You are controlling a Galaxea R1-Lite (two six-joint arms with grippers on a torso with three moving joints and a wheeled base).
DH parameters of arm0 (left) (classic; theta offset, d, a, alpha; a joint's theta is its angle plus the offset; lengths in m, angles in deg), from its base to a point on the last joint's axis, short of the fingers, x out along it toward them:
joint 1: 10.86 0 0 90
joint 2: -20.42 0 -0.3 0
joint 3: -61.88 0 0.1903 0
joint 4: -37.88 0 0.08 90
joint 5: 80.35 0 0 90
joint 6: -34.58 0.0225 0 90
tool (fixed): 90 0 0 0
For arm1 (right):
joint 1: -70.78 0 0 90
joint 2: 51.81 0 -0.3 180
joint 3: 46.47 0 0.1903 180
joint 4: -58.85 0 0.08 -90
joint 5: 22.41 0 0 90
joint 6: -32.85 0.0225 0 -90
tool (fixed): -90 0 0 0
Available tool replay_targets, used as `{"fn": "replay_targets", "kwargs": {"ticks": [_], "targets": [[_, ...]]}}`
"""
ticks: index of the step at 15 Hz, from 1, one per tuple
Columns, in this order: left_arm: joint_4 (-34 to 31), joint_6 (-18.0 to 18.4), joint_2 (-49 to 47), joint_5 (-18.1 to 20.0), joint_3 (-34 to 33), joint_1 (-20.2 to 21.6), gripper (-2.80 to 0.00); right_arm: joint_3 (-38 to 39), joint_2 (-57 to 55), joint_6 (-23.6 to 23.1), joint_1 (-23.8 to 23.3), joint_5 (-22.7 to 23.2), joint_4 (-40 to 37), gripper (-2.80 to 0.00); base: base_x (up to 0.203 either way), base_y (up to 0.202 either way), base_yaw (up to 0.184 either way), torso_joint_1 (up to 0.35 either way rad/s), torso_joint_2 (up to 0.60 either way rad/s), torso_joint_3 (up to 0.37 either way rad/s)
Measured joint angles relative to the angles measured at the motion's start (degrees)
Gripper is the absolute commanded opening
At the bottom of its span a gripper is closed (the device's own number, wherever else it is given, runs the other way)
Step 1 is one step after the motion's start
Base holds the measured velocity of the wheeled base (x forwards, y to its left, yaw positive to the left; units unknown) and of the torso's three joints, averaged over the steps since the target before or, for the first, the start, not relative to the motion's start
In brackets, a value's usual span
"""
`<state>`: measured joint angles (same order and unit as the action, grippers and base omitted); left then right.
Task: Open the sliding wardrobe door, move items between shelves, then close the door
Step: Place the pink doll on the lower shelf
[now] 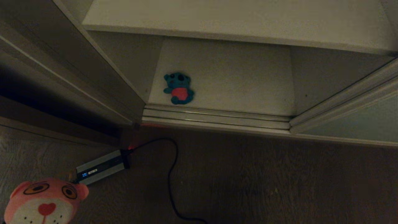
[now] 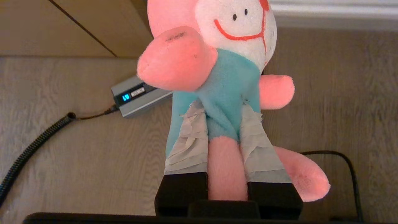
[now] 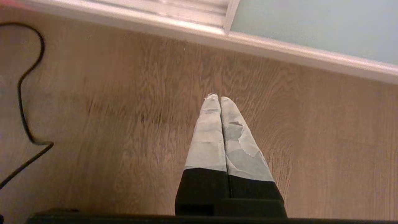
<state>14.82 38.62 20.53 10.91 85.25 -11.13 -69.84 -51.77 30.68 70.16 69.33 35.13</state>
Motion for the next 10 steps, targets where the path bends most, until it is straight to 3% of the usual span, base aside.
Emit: {"fn": "replay_targets", "kwargs": {"ticks": [10], "targets": [[0.0, -0.2, 0.0, 0.0, 0.0, 0.0, -2.8, 0.0, 0.0, 0.0, 0.0, 0.0, 0.0, -2.8, 0.0, 0.0, 0.0, 0.0, 0.0, -0.195]]}}
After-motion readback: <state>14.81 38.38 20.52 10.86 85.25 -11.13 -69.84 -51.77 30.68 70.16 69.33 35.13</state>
